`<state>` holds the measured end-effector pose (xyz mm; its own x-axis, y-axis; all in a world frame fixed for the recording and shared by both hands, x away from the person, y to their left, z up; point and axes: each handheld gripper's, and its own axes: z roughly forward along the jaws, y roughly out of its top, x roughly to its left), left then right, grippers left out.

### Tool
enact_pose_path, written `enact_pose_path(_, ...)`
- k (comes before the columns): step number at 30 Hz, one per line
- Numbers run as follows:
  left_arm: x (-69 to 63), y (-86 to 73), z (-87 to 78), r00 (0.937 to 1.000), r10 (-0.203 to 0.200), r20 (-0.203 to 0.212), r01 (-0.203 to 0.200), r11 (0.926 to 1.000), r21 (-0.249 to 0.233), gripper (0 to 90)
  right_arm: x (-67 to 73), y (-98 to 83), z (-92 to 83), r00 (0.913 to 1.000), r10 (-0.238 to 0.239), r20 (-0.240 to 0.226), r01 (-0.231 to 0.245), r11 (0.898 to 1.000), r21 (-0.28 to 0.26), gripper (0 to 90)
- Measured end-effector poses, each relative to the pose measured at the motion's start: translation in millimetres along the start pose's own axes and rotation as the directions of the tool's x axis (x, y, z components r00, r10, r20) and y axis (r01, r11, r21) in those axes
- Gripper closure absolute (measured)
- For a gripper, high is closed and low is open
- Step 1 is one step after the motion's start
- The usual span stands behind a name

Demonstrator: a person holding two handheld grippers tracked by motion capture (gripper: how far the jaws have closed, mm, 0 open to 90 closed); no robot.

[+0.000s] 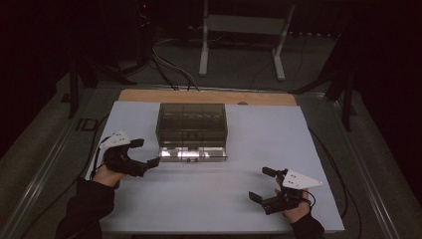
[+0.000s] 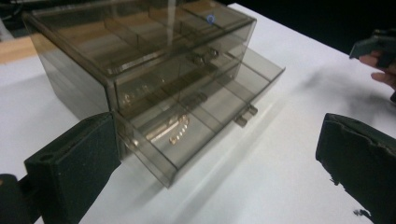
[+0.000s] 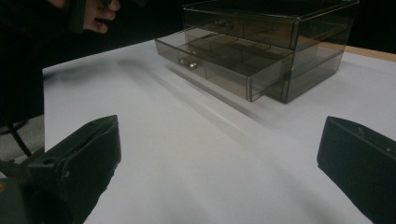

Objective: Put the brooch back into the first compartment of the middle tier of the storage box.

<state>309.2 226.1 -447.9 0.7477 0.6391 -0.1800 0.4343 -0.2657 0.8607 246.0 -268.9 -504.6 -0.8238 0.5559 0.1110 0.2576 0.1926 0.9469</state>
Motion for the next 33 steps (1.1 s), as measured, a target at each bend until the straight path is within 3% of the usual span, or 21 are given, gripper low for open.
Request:
enact_pose_path(4, 1.0, -12.2, 0.4, 0.9999, -0.017, 0.002, 0.017, 0.9996, -0.023, 0.3, -0.3, 0.0, 0.1, 1.0, 0.003, -0.001, -0.003, 1.0, 0.001, 0.0)
enact_pose_path(9, -1.3, -24.6, 0.3, 0.9996, -0.027, 0.003, 0.027, 0.9995, -0.016, 0.3, -0.4, 0.0, 0.5, 1.0, 0.005, -0.001, -0.005, 1.0, 0.001, 0.0)
enact_pose_path(20, -8.6, -50.4, -8.1, 0.9982, -0.023, -0.054, 0.022, 0.9993, -0.031, 0.3, -0.3, -0.1, 0.5, 1.0, 0.007, -0.001, -0.007, 1.0, 0.003, 0.0)
enact_pose_path(33, -16.0, -74.1, -17.3, 0.9967, -0.049, -0.064, 0.047, 0.9983, -0.035, 0.3, 0.3, 0.1, 0.1, 1.0, 0.002, -0.002, -0.002, 1.0, 0.003, 0.0)
